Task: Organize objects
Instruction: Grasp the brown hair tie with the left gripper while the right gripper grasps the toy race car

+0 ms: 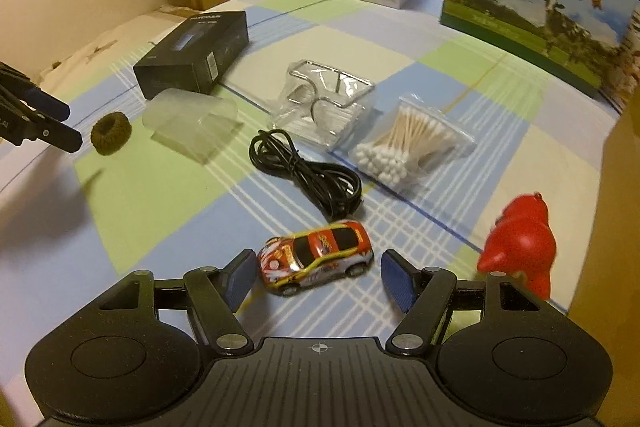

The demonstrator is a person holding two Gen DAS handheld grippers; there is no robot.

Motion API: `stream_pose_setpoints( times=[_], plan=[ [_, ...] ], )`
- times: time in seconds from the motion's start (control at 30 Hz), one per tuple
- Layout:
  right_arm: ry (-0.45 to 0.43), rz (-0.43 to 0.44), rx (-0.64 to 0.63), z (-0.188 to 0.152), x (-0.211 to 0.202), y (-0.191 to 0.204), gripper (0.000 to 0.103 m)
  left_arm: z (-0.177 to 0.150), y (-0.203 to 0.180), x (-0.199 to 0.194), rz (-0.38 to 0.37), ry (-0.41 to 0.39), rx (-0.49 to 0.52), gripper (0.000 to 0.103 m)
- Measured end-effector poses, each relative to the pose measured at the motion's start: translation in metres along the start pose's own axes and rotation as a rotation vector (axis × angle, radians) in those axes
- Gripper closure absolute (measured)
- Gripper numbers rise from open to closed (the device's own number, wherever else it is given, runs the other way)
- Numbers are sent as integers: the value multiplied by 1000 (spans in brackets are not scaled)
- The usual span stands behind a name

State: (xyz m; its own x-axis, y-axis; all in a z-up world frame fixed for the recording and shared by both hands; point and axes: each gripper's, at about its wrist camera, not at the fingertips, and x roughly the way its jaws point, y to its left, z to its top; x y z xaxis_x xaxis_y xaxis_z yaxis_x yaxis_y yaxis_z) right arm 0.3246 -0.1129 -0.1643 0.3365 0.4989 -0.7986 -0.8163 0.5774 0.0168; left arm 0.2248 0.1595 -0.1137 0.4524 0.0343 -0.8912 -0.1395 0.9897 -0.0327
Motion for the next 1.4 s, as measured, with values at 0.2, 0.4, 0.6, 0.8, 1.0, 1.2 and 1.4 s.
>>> stream_pose_setpoints(
  times=[0.2,0.4,0.6,0.8,1.0,1.2,1.4],
  plan=[
    [-4,-1,-27,2,7,0,38,0,-1,3,3,6,1,34],
    [-12,-25,66,-3,-2,1,39,0,-3,7,0,6,8,34],
    [-28,-44,193,-11,-27,3,39,4,-7,16,-11,-8,48,44],
    [-58,-57,289,-20,-56,4,39,7,-8,29,-16,-2,86,54],
    [-65,-86,323,-28,-73,8,39,11,-11,34,-21,-17,120,65],
    [-72,-108,339,-30,-84,13,39,11,-16,33,-37,-23,145,82],
    [-85,-111,351,-31,-95,18,39,8,-25,24,-61,-26,154,87]
  ],
)
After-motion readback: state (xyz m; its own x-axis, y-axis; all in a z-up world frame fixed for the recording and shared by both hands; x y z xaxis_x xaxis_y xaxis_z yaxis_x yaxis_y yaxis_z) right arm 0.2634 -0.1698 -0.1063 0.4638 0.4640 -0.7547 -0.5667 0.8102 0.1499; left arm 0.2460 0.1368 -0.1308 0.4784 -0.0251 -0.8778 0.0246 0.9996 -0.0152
